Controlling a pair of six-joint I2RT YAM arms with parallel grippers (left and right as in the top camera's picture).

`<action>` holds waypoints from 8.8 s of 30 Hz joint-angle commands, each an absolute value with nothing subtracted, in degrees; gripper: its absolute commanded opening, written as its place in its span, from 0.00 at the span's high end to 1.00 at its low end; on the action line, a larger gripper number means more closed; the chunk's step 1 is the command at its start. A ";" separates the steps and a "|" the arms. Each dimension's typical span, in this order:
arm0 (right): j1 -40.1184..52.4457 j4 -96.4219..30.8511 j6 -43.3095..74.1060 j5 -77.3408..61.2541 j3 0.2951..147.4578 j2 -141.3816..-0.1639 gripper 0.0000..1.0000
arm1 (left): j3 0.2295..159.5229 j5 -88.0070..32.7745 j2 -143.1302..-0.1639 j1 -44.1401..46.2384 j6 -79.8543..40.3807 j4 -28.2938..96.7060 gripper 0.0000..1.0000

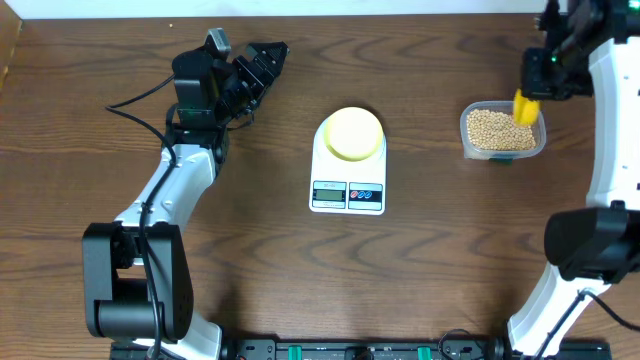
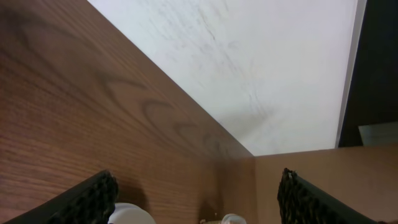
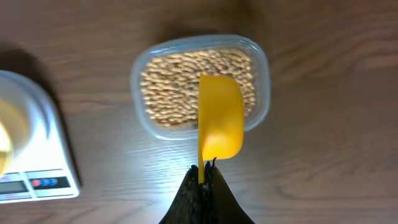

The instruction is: Scoop item into bowl and weigh 50g on scale

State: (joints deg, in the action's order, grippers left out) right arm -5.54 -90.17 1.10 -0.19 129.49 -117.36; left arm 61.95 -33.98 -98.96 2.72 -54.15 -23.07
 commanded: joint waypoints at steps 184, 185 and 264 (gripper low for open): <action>-7.51 -84.99 -7.35 0.95 130.26 -132.60 0.01 | 84.12 -9.26 -115.70 40.69 76.49 65.17 0.02; -7.51 -84.99 -7.35 0.95 130.26 -132.60 0.01 | 84.12 -8.62 -115.77 40.71 76.49 64.95 0.02; -7.51 -84.99 -7.35 0.95 130.26 -132.60 0.01 | 83.00 -0.78 -119.81 41.91 78.02 56.64 0.02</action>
